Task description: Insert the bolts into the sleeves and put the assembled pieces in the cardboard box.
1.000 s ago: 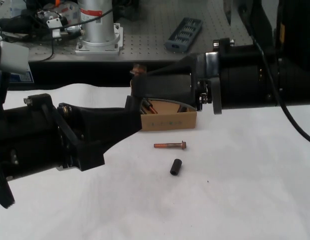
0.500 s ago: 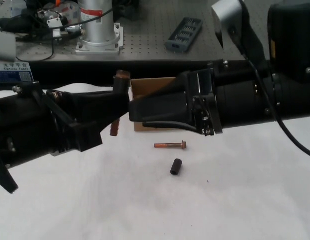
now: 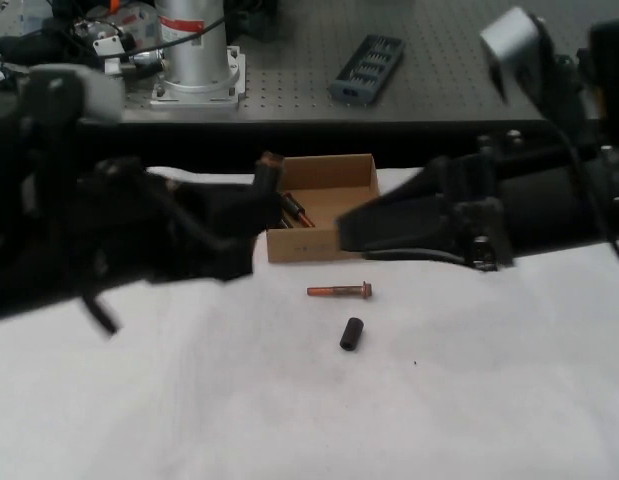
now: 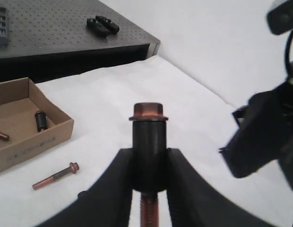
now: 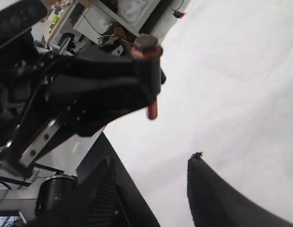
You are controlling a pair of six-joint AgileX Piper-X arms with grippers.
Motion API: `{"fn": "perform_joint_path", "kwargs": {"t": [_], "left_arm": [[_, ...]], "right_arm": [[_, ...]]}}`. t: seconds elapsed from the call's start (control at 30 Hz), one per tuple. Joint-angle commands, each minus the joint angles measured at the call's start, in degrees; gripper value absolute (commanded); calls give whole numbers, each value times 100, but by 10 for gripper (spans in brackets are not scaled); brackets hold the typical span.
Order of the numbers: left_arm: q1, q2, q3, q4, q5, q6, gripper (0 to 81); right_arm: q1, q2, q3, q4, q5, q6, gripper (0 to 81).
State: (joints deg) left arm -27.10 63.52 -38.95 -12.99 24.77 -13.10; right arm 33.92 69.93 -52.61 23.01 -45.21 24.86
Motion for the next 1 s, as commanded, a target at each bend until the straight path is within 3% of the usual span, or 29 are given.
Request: {"fn": "perform_joint_path", "kwargs": {"t": [0.0, 0.1, 0.27, 0.73, 0.83, 0.97], "left_arm": [[308, 1021, -721, -127, 473, 287, 6], [516, 2021, -1394, -127, 698, 291, 6], [720, 3563, -2717, -107, 906, 291, 6], [745, 6793, -6195, 1004, 847, 279, 4], [745, 7108, -6607, 1221, 739, 279, 90], [745, 7262, -6830, 1332, 568, 279, 337]], "right_arm": [[-299, -160, -10, 500, -37, -443, 356], [-623, -208, -10, 846, -37, -704, 280], [-953, -205, -10, 987, -37, -829, 11], [-1049, -205, -10, 965, -64, -1079, 29], [-1049, -205, -10, 965, -64, -1079, 29], [-1049, -205, -10, 965, -64, -1079, 29]]}}
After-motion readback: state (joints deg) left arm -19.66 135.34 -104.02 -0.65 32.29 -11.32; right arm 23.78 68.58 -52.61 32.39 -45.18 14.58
